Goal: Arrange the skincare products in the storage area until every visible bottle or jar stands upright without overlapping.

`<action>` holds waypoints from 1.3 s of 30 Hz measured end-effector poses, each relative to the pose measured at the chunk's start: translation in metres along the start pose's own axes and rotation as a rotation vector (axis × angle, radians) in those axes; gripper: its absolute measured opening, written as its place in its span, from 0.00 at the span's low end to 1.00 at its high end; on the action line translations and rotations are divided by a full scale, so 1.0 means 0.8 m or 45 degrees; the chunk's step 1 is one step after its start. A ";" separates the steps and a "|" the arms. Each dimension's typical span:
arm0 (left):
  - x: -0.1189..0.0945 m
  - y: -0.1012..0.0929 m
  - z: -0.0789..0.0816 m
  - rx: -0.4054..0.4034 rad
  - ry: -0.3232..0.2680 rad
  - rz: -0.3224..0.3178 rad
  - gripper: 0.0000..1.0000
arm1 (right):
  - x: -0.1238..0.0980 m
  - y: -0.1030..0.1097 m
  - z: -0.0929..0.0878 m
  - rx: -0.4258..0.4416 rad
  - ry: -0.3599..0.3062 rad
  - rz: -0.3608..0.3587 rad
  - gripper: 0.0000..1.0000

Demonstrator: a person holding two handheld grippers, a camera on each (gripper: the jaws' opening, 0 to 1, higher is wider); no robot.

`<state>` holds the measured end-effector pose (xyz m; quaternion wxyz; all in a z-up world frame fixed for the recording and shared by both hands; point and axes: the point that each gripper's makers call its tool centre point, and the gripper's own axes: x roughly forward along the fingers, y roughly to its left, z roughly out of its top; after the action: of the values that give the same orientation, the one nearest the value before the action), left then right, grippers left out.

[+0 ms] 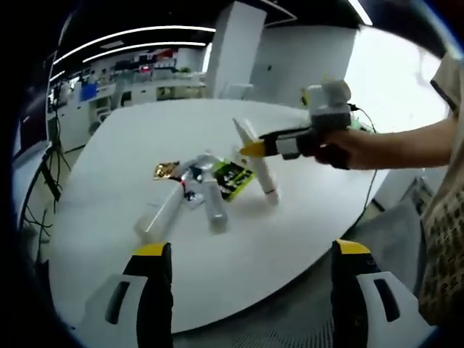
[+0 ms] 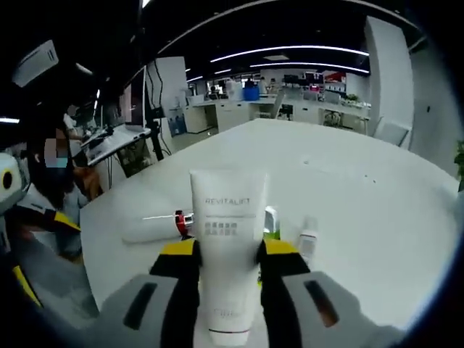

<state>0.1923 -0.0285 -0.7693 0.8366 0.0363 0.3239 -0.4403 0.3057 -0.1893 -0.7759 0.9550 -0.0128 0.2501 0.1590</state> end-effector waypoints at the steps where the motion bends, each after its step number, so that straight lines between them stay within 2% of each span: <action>1: 0.000 0.000 0.000 0.001 0.000 0.003 0.89 | -0.003 0.001 0.002 0.002 -0.018 0.001 0.31; 5: 0.000 -0.005 0.002 0.042 0.010 0.003 0.89 | -0.016 0.004 0.001 0.017 -0.033 -0.007 0.31; 9: -0.001 -0.008 0.019 0.053 -0.019 0.004 0.88 | -0.035 0.009 0.003 0.035 -0.064 -0.014 0.31; 10: -0.001 -0.009 0.026 0.060 -0.035 0.005 0.88 | -0.039 0.010 0.004 0.039 -0.073 -0.014 0.30; 13: 0.001 -0.019 0.056 0.198 -0.070 0.002 0.88 | -0.053 0.015 0.007 0.068 -0.106 -0.013 0.30; 14: 0.002 -0.023 0.064 0.209 -0.084 -0.005 0.88 | -0.056 0.016 0.007 0.073 -0.110 -0.015 0.30; 16: 0.003 -0.031 0.082 0.202 -0.123 -0.023 0.88 | -0.064 0.022 0.010 0.077 -0.129 -0.019 0.31; 19: 0.002 -0.047 0.121 0.147 -0.220 -0.071 0.88 | -0.075 0.029 0.013 0.087 -0.156 -0.016 0.31; 22: 0.012 -0.056 0.146 0.084 -0.285 -0.124 0.85 | -0.085 0.034 0.016 0.097 -0.177 -0.012 0.31; 25: 0.032 -0.058 0.159 0.018 -0.274 -0.152 0.84 | -0.094 0.040 0.020 0.088 -0.191 -0.006 0.31; 30: 0.049 -0.068 0.175 -0.003 -0.277 -0.181 0.78 | -0.110 0.047 0.025 0.065 -0.214 -0.001 0.31; 32: 0.054 -0.076 0.178 0.018 -0.270 -0.196 0.75 | -0.115 0.049 0.026 0.063 -0.220 0.000 0.31; 39: 0.063 -0.111 0.186 0.117 -0.250 -0.277 0.54 | -0.133 0.059 0.032 0.001 -0.228 0.004 0.31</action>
<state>0.2208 -0.1703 -0.6612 0.8091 -0.0040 0.2219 -0.5442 0.2154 -0.1738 -0.6996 0.9733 0.0024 0.1639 0.1608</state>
